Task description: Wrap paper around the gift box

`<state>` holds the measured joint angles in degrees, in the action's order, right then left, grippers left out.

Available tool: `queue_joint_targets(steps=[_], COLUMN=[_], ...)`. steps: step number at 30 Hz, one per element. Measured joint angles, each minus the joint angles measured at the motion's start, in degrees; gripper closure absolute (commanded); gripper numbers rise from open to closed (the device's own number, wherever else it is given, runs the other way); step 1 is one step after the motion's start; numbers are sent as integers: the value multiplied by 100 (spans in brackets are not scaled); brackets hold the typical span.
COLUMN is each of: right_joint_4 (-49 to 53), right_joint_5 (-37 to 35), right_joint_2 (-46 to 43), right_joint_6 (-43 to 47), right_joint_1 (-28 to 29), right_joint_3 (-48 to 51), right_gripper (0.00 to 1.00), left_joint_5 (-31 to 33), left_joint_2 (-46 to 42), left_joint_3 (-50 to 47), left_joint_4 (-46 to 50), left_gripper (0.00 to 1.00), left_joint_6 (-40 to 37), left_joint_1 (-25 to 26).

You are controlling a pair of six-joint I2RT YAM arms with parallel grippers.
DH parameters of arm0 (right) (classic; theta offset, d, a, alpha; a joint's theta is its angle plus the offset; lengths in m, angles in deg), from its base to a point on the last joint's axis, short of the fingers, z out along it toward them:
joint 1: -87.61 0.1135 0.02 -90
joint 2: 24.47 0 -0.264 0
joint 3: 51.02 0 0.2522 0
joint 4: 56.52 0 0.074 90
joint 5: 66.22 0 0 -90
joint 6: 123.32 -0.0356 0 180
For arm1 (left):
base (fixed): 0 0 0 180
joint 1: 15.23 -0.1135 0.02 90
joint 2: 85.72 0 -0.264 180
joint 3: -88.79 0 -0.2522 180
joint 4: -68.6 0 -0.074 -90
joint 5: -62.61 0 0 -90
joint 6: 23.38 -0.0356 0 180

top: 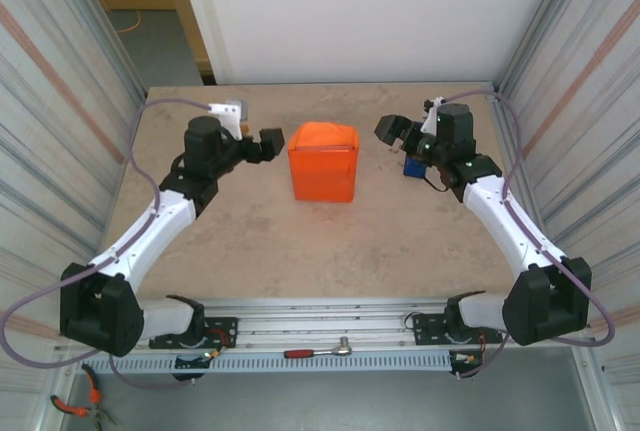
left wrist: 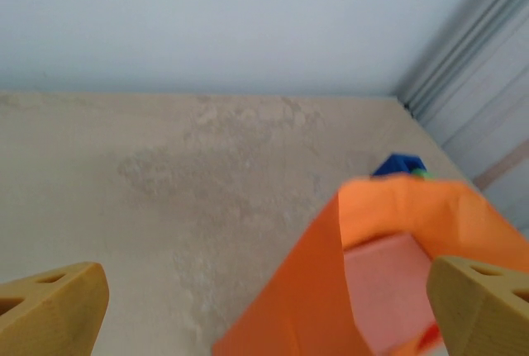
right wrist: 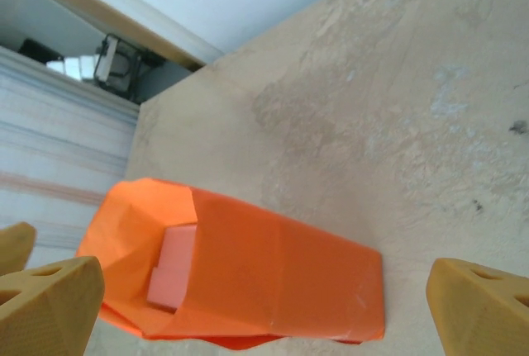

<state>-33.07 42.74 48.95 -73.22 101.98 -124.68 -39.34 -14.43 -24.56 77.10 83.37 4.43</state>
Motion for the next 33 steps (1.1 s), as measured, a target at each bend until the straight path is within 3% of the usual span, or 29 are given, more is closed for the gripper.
queue_joint_targets(steps=[5, 12, 33], right_joint_4=[-129, -289, -673], right_joint_5=[-11, -411, -721], right_joint_2=[-140, -382, 15], right_joint_6=[297, 437, 457], right_joint_1=[439, 717, 929], right_joint_3=[472, 1252, 1287], right_gripper=[2, 2, 2], left_joint_5=[271, 887, 1497], left_joint_2=[-326, -216, 1574], left_joint_3=[-728, -1016, 214], left_joint_4=[-127, -452, -1040], left_gripper=[1, 1, 1], left_joint_6=[-22, -44, -553], left_joint_1=[634, 1318, 1344])
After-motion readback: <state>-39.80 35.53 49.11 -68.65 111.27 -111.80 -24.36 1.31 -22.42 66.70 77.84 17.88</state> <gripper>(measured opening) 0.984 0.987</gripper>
